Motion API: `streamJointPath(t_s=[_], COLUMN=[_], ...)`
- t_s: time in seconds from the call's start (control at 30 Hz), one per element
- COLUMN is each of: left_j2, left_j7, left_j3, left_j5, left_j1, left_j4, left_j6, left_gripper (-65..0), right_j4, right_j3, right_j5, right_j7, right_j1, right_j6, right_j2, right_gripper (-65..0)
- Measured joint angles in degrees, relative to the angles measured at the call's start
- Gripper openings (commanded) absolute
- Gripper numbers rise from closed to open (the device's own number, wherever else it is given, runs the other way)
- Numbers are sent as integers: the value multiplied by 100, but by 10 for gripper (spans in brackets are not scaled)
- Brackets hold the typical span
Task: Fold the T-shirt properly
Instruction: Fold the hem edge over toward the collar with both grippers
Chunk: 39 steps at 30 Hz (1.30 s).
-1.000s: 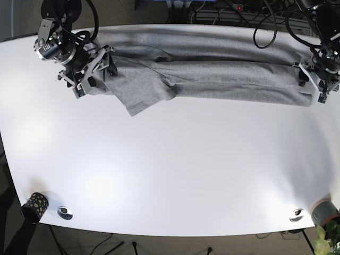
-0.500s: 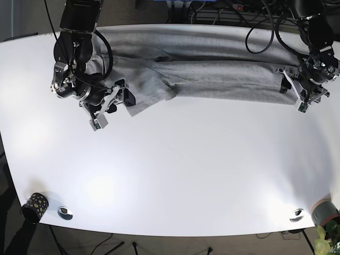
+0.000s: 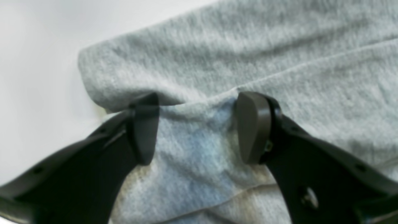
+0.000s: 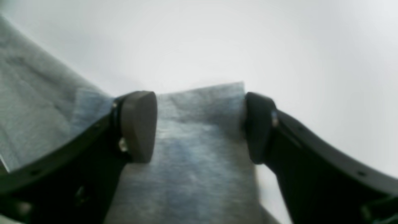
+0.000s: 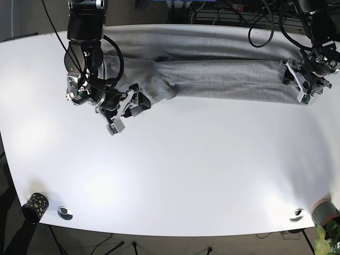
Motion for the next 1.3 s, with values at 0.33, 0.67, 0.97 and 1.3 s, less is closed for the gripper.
streamJointPath(t_s=[0.33, 0.67, 0.97, 1.3], left_j2=[2, -2, -15, -20], left_j7=[-2, 0, 0, 0], left_j3=[0, -7, -4, 0], left_j5=[-20, -22, -22, -42], left_j1=[-2, -17, -13, -20], left_j4=[-20, -24, -31, -31], left_j6=[0, 13, 13, 13], left_gripper=[-279, -279, -279, -279], right_j4=[197, 2496, 3049, 2699], right_j3=[0, 2, 914, 1694], right_j5=[-24, -111, 267, 313], right_j7=[-192, -468, -586, -586], right_j1=[-164, -1246, -2275, -2590], right_j6=[0, 2, 2, -39], right_j2=[-46, -26, -11, -63], right_gripper=[-650, -650, -650, -252])
